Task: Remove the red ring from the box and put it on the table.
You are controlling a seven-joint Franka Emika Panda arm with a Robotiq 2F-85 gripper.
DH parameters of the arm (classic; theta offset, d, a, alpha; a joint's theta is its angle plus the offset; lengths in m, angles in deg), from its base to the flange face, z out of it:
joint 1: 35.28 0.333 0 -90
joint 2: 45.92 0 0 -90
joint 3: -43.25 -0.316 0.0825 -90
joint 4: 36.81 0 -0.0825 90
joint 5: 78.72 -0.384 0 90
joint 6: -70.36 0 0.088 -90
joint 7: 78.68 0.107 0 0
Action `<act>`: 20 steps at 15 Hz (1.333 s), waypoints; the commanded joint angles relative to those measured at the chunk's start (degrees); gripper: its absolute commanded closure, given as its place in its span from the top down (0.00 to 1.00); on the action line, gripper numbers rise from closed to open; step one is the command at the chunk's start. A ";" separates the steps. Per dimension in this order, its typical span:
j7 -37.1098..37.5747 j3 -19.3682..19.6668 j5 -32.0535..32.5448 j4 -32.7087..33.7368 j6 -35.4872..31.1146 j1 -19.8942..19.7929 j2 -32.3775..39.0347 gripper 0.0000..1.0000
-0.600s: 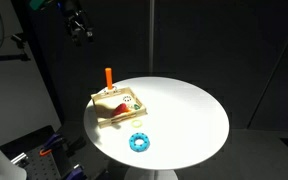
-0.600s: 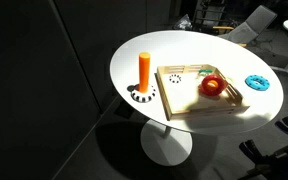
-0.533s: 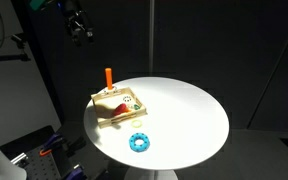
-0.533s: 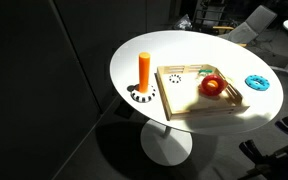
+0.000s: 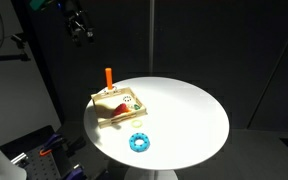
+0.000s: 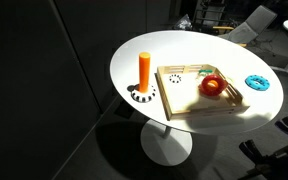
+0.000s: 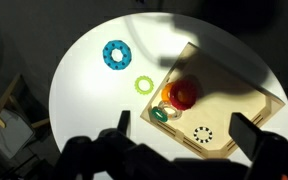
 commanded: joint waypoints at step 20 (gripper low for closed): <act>3.51 7.67 3.74 -12.20 -35.96 -3.22 18.95 1.00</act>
